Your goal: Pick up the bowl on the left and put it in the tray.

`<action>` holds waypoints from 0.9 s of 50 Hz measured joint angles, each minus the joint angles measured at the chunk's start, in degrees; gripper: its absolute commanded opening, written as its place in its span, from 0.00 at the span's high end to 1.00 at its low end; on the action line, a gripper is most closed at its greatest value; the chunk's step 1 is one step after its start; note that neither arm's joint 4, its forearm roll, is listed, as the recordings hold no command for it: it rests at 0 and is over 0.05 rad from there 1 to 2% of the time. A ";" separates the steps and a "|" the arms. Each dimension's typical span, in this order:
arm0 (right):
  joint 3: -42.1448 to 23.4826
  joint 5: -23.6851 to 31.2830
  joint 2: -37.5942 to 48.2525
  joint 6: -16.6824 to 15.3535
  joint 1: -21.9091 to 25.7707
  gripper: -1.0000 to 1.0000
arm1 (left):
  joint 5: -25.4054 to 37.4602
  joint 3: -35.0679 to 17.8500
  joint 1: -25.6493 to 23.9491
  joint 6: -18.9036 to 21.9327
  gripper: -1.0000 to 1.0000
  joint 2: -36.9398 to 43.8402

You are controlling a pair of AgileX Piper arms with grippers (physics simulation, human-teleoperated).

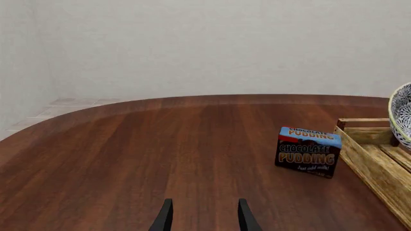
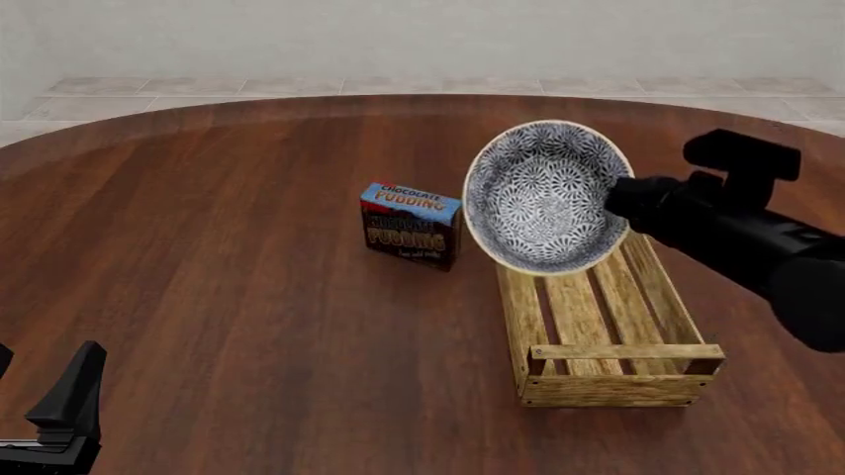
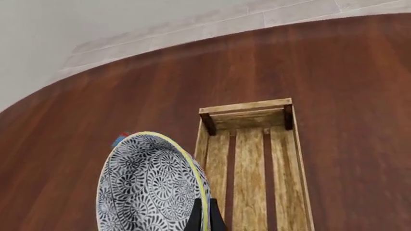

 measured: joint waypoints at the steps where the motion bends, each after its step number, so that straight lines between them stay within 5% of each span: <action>1: 0.04 -0.13 0.24 0.26 -0.18 1.00 | 0.00 0.00 0.00 0.00 0.00 0.00; 45: 4.38 -8.47 10.02 9.51 -6.27 1.00 | 0.00 0.00 0.00 0.00 0.00 0.00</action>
